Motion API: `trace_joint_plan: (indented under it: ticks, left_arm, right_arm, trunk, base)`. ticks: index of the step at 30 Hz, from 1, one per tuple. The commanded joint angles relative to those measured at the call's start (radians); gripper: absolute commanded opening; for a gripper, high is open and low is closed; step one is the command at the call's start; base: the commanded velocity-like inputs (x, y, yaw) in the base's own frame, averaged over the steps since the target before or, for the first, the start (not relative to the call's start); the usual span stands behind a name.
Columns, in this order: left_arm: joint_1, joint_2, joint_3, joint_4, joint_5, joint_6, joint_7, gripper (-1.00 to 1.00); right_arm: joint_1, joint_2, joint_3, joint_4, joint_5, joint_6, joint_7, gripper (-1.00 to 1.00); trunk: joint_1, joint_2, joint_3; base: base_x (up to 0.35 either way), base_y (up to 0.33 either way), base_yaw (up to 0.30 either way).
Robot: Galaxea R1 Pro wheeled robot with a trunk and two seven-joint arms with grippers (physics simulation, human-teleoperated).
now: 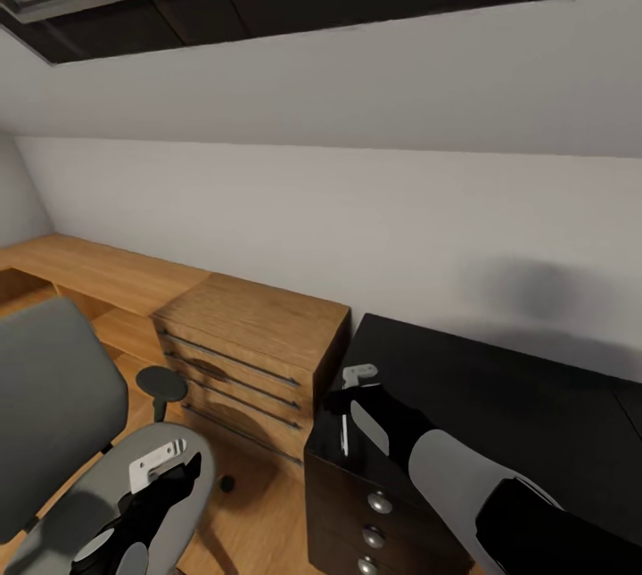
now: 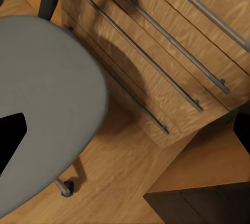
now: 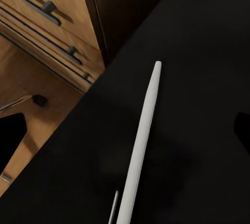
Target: In the bedroom, organize the workspace by keeping the computer under the desk, ensuring the monitor is on the desk, placing the keyboard on the desk next to the monitor, placing the mouse on the desk next to the keyboard, moving the folder from the swivel chair onto the desk next to the mouse, stacking the notebook on top of the folder with the pen on top of the notebook, and positioning the swivel chair next to the desk.
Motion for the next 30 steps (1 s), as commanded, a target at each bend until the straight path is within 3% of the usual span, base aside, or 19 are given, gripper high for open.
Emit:
trace_joint_plan:
  ticks: [1,15,30]
  left_arm:
    - [0.000,0.000,0.001,-0.002,0.011,0.003,0.006,1.00]
    - [0.000,-0.003,-0.002,-0.005,0.011,0.003,0.007,1.00]
    - [0.000,-0.004,-0.001,-0.005,0.011,0.003,0.007,1.00]
  right_arm:
    - [-0.001,0.000,0.007,0.000,-0.009,0.003,-0.008,1.00]
    - [-0.001,0.000,0.003,0.033,-0.067,0.022,-0.023,1.00]
    - [-0.001,0.000,-0.001,0.038,-0.076,0.129,-0.034,1.00]
  trunk:
    - [0.000,-0.001,-0.001]
    - [0.000,-0.001,-0.001]
    - [0.000,-0.001,-0.001]
  base:
    - [0.127,0.000,0.002]
    - [0.016,0.000,0.000]
    - [0.000,0.000,0.000]
